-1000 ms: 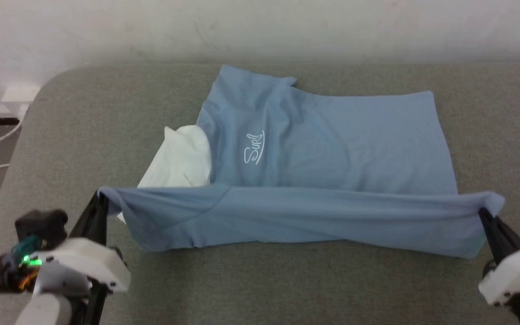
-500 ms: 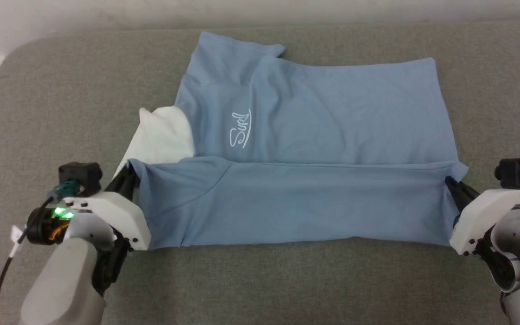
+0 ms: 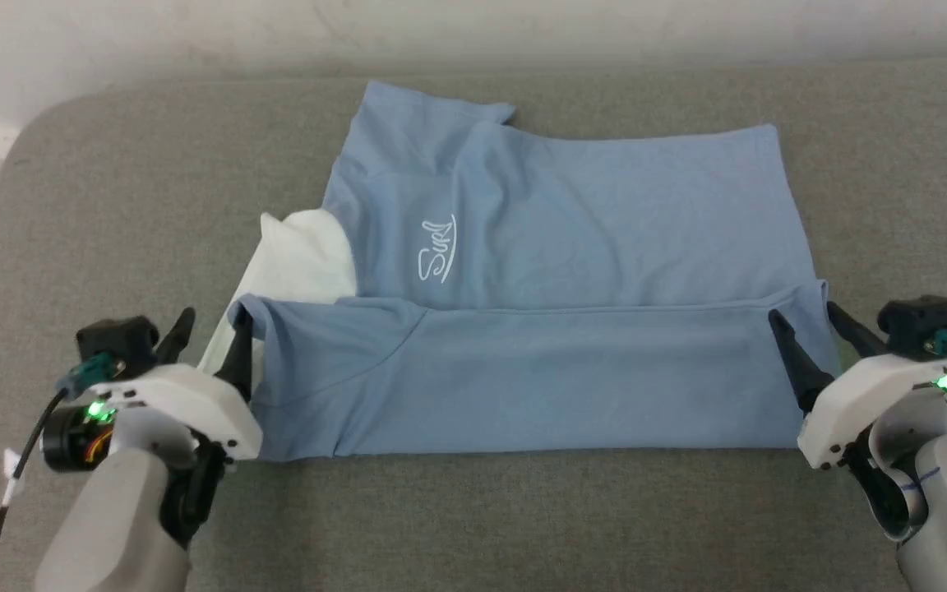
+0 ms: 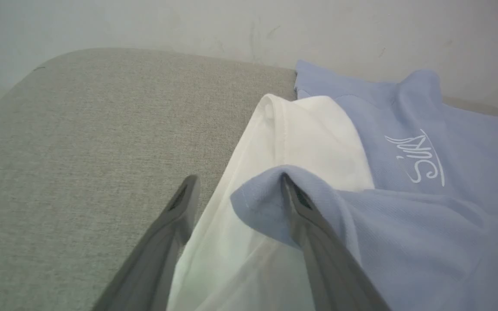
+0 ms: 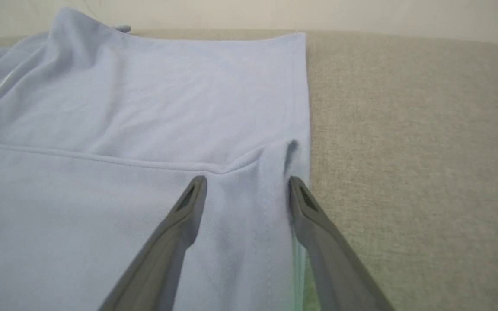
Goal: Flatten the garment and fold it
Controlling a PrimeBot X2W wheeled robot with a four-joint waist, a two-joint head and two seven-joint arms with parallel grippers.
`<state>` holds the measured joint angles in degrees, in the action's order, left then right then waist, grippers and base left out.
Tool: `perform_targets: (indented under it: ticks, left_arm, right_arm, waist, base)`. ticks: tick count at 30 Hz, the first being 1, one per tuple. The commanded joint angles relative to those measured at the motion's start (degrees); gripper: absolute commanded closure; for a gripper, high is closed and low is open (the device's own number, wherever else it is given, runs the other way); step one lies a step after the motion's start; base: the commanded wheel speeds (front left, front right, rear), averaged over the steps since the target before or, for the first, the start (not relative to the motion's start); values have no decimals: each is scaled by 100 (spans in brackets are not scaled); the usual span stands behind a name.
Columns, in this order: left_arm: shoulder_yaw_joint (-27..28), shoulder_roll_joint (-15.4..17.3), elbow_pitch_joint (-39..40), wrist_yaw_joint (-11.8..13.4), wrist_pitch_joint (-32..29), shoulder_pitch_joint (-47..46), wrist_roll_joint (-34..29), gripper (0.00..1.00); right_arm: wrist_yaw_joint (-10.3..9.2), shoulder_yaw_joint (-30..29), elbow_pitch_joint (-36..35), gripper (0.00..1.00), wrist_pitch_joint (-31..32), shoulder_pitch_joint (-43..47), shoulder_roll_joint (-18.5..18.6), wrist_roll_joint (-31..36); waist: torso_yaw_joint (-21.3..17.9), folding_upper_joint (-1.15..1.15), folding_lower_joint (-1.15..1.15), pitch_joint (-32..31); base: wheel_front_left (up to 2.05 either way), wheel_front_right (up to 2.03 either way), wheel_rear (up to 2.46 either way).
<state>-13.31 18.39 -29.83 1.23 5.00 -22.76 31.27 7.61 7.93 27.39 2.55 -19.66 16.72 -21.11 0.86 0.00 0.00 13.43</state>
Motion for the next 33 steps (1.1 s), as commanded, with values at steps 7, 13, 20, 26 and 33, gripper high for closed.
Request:
perform_targets:
  ticks: [7,13,20,26,33]
  left_arm:
    - [295,473,775,194,-414,547,223,0]
    - [275,1064,1742,76,-1908,839,615,0]
    - [46,1512,2240,-26,-3617,1224,1168,0]
    - [-151,1518,2134,43,-4150,1347,1293,0]
    - [-615,1287,1451,-46,-4552,1124,1218,0]
  right_arm:
    - [-12,-400,-855,0,-791,665,-280,344]
    - [-12,-544,-2025,0,-695,1249,-682,702]
    - [-12,-353,-2881,0,-405,1500,-874,875]
    - [-12,-346,-3066,0,-345,1515,-901,823]
    - [-12,-375,-3081,0,-281,1455,-867,716]
  waist:
    - [-12,0,0,-462]
    - [-145,0,0,-492]
    - [-421,0,0,-418]
    - [-602,0,0,-289]
    - [-694,0,0,-114]
  base:
    - [0,0,0]
    - [0,0,0]
    - [0,0,0]
    - [0,0,0]
    - [0,0,0]
